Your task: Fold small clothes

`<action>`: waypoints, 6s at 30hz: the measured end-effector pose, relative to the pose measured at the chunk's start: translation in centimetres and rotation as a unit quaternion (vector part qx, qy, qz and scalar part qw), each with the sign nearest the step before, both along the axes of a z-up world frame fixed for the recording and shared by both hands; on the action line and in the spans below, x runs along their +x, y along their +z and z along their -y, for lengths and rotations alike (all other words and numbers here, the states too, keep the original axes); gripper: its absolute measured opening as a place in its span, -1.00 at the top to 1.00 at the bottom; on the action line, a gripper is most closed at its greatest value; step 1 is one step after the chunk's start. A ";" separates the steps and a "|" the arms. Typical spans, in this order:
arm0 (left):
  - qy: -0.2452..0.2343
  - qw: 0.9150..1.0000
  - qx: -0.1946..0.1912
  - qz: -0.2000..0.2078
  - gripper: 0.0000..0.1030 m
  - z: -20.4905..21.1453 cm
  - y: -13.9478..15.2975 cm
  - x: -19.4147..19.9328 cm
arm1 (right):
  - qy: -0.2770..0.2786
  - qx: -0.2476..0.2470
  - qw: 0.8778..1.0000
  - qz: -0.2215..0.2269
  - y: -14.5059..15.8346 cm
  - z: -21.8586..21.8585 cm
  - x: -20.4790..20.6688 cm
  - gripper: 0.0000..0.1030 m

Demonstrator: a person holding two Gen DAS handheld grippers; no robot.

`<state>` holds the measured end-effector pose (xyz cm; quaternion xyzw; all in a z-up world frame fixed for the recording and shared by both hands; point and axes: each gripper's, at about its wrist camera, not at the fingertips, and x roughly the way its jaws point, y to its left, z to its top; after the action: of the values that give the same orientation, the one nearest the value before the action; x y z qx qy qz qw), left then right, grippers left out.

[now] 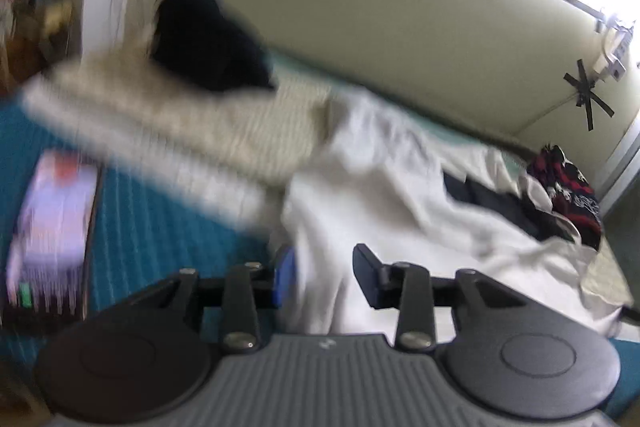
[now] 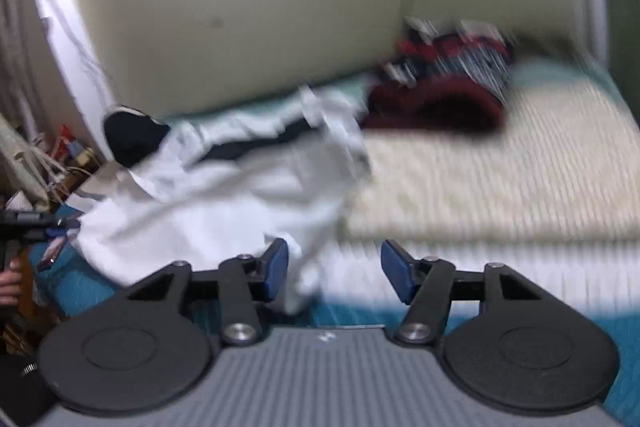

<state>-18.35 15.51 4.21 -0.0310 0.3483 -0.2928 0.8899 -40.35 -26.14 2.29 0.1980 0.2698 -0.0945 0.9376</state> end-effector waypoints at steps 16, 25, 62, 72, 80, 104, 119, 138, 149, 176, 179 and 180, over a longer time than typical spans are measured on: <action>-0.089 0.994 0.024 0.057 -0.01 12.8 -5.2 6.3 | 0.013 0.108 0.992 0.059 -5.2 4.1 15.5 0.79; -0.099 0.992 0.033 0.077 -0.19 13.2 -5.1 5.6 | -0.002 0.147 0.985 0.096 -7.3 5.0 12.2 0.59; -0.121 0.988 0.057 0.073 -0.55 13.9 -5.5 5.7 | 0.008 0.144 0.983 0.117 -7.1 4.2 12.2 0.26; -0.140 0.988 -0.037 0.061 -0.61 11.4 0.0 7.8 | 0.030 0.109 0.986 0.121 -3.2 6.5 12.8 0.02; -0.124 0.987 0.093 0.049 -0.70 22.0 2.3 16.9 | 0.090 0.049 0.994 0.040 0.7 10.5 24.9 -0.22; -0.174 0.980 0.026 0.095 0.78 14.9 4.7 5.5 | 0.261 -0.092 0.958 0.071 5.3 2.4 23.3 0.91; -0.129 0.991 -0.031 0.018 -0.10 0.4 -1.4 -1.8 | 0.287 -0.064 0.956 0.018 -2.9 -7.2 9.5 0.36; -0.087 0.991 -0.064 -0.077 0.80 2.0 -2.9 7.6 | 0.084 0.003 0.996 0.039 0.5 -1.1 7.9 0.97; -0.049 0.995 -0.005 -0.081 0.53 0.2 -5.3 7.6 | -0.007 -0.029 0.999 -0.027 -4.2 0.8 3.4 0.70; -0.031 0.999 -0.011 -0.014 0.69 4.8 -5.7 10.8 | -0.037 -0.018 0.998 0.048 -5.0 3.6 11.4 0.79; -0.021 1.000 0.000 0.001 0.44 4.2 -4.6 9.9 | -0.040 0.030 0.998 0.037 -4.6 4.7 10.3 0.33; -0.013 1.000 0.000 0.017 0.28 3.5 -3.9 9.3 | -0.044 0.020 0.998 0.035 -4.2 4.6 9.7 -0.13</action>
<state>-9.01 11.97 0.27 -0.0218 0.3335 -0.3050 0.8918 -30.63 -30.74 -1.91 0.2315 0.2300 -0.1235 0.9371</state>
